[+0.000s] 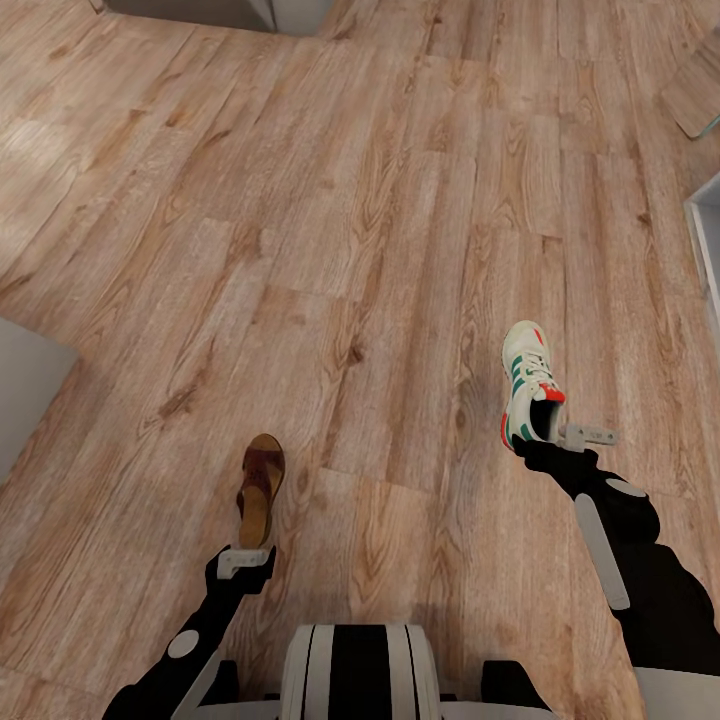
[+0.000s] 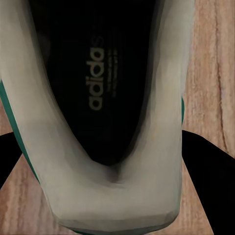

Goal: Pick up the two gym shoes and the two sandals from the corridor floor and place them onto the hallstand (shoe rack) in the corridor, making sure they are on the rack and not on the floor. Arrange them so the two gym shoes are next to each other and the two sandals are next to each other.

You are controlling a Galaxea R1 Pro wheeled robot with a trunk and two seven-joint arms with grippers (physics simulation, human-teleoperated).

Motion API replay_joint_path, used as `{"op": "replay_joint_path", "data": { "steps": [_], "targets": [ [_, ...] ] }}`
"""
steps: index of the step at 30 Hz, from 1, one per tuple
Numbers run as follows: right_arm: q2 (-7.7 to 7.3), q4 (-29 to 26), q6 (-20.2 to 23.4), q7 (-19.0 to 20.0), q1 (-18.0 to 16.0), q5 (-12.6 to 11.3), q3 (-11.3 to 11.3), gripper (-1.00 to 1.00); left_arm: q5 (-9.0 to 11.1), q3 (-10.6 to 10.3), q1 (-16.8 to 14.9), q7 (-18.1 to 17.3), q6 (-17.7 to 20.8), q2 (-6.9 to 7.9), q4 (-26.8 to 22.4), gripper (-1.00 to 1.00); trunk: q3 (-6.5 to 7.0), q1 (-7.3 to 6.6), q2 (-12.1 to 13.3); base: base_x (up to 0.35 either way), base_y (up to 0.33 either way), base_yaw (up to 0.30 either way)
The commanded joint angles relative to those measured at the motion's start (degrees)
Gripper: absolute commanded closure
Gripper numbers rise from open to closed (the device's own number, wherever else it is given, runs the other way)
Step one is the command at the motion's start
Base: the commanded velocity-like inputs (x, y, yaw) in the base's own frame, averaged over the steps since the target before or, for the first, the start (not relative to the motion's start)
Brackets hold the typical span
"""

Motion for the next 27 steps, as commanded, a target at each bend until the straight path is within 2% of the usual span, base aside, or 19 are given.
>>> {"op": "replay_joint_path", "data": {
  "steps": [1, 13, 14, 27],
  "targets": [
    [-0.01, -0.1, 0.2, -0.5, 0.0, -0.6, 0.1, 1.00, 0.6, -0.4, 0.0, 0.1, -0.2, 0.08, 0.0, -1.00, -0.03, -0.01, 0.0, 0.000, 0.000, 0.000],
    [-0.03, -0.1, 0.2, -0.5, 0.0, -0.6, 0.1, 1.00, 0.6, -0.3, 0.0, 0.1, -0.2, 0.08, 0.0, -1.00, -0.03, -0.01, 0.0, 0.084, 0.000, 0.000],
    [-0.03, -0.1, 0.2, -0.5, 0.0, -0.6, 0.1, 1.00, 0.6, -0.3, 0.0, 0.1, -0.2, 0.08, 0.0, 1.00, -0.03, -0.01, 0.0, 0.003, 0.000, 0.000],
    [-0.04, -0.1, 0.2, -0.5, 0.0, -0.6, 0.1, 1.00, 0.6, -0.4, 0.1, 0.1, -0.2, 0.08, 0.0, 1.00, -0.03, -0.01, 0.0, 0.000, 0.000, 0.000]
  ]
}}
